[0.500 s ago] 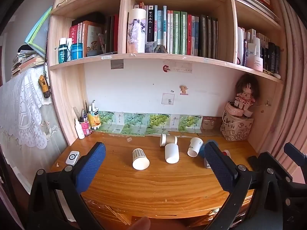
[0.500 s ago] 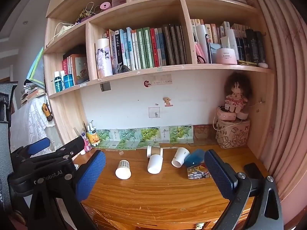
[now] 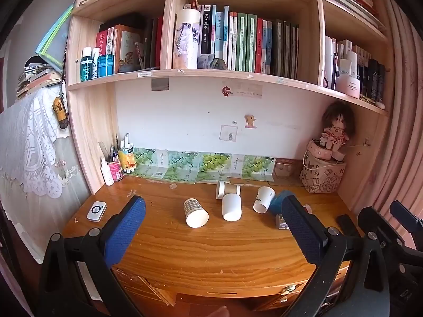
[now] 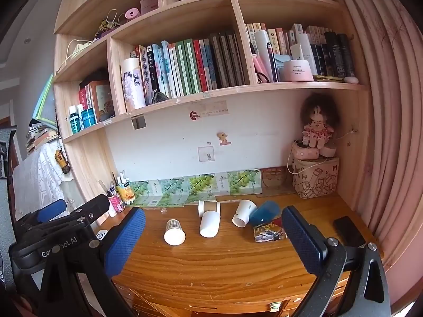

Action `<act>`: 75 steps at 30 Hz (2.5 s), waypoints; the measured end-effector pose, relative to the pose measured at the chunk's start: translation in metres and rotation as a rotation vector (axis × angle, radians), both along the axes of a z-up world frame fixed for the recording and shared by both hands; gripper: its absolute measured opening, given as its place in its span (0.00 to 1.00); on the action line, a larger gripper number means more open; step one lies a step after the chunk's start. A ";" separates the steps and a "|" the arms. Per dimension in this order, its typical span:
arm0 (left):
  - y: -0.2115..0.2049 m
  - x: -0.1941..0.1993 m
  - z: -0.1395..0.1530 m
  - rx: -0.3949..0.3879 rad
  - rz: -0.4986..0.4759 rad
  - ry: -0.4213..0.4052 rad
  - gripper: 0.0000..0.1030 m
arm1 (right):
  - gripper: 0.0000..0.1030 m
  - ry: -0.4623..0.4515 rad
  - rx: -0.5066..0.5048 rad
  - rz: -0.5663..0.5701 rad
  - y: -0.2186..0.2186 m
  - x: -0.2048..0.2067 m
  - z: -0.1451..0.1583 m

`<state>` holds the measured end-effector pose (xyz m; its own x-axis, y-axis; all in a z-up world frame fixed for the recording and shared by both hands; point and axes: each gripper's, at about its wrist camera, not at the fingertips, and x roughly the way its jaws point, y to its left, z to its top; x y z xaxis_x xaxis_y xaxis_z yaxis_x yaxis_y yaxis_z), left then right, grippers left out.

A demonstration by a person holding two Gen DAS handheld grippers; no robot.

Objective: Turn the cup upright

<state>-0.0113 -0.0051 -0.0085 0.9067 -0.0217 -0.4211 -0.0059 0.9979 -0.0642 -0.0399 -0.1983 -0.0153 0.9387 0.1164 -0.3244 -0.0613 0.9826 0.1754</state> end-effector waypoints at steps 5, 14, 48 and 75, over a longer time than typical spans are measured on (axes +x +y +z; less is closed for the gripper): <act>-0.005 0.000 0.002 0.005 -0.002 0.003 0.99 | 1.00 0.007 0.007 0.007 -0.001 0.001 0.000; -0.010 -0.004 0.000 0.007 0.025 0.034 0.99 | 1.00 -0.004 0.023 0.047 -0.011 -0.002 0.000; -0.008 0.083 -0.015 0.018 -0.074 0.167 0.99 | 1.00 0.133 0.071 0.053 -0.002 0.078 -0.017; 0.037 0.230 -0.040 -0.101 -0.259 0.310 0.99 | 1.00 0.295 0.135 -0.143 0.034 0.196 -0.034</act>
<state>0.2182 0.0316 -0.0483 0.6966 -0.2873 -0.6574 0.2099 0.9578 -0.1962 0.1557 -0.1647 -0.0497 0.8166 0.0513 -0.5749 0.1477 0.9443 0.2941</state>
